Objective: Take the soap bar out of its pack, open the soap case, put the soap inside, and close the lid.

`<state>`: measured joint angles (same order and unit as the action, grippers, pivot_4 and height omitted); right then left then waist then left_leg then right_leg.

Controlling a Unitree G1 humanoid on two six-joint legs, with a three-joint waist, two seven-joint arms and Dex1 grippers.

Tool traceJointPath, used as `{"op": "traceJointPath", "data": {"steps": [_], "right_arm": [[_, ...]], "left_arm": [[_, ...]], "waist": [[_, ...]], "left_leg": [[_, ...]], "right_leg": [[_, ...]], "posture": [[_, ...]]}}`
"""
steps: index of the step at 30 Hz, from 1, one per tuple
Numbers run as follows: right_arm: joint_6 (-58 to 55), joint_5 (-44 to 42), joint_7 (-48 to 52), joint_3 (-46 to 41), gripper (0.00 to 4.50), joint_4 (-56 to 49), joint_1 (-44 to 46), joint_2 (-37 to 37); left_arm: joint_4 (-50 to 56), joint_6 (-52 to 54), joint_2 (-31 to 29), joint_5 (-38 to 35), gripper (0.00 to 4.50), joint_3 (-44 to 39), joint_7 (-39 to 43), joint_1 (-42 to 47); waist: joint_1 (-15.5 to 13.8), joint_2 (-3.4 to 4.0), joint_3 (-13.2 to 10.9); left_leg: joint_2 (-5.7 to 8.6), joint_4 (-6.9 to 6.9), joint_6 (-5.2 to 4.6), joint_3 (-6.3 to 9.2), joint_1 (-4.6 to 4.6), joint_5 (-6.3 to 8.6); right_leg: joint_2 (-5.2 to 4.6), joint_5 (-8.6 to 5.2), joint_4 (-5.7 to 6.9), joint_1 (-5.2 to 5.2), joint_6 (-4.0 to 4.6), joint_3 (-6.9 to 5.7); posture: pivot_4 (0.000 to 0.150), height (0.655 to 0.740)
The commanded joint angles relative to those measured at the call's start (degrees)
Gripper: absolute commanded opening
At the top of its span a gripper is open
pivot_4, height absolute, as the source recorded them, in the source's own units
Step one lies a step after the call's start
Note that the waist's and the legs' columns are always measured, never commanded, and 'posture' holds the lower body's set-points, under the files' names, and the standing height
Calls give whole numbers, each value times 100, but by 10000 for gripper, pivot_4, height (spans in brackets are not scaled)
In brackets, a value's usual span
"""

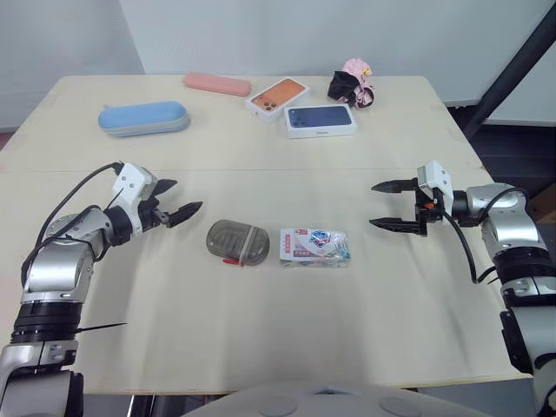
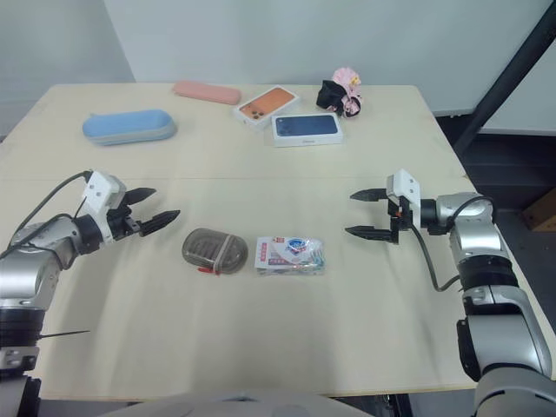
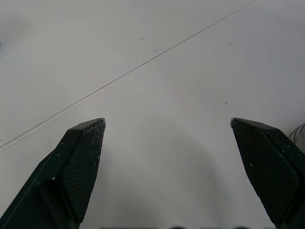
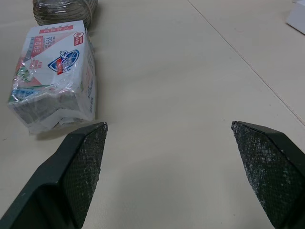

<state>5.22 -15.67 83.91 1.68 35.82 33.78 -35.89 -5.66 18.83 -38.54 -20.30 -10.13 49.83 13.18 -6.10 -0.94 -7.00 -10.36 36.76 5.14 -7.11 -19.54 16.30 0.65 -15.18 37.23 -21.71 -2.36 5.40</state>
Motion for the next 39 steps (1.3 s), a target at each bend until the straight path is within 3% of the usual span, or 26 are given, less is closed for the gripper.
{"op": "traceJointPath", "data": {"steps": [1,30,33,39], "right_arm": [[57,-74,88,-176,44877,101,112,-127],[98,-26,80,-183,44877,60,252,-269],[-71,-100,286,-100,44877,-326,285,-322],[-1241,-338,597,264,44877,-2103,17,-534]], "left_arm": [[73,-152,-125,-33,45000,-190,21,51],[-518,-835,-159,117,45000,-180,163,415],[-149,-665,-184,-175,45000,-232,455,372],[1429,143,-555,-1132,45000,-217,1345,-379]], "waist": [[0,0,0],[-10,0,0],[-12,0,0],[-7,4,-3]], "left_leg": [[0,0,0,0,0,0],[0,0,-1,0,-3,-1],[0,0,-1,0,-2,-1],[-4,-10,0,-1,-1,0]], "right_leg": [[0,0,0,0,0,0],[-1,0,-1,0,0,-3],[-1,0,-1,0,0,-3],[1,0,-7,-3,0,-4]], "posture": [[1500,7400],[1500,7400],[1500,7400],[1500,7400]]}}
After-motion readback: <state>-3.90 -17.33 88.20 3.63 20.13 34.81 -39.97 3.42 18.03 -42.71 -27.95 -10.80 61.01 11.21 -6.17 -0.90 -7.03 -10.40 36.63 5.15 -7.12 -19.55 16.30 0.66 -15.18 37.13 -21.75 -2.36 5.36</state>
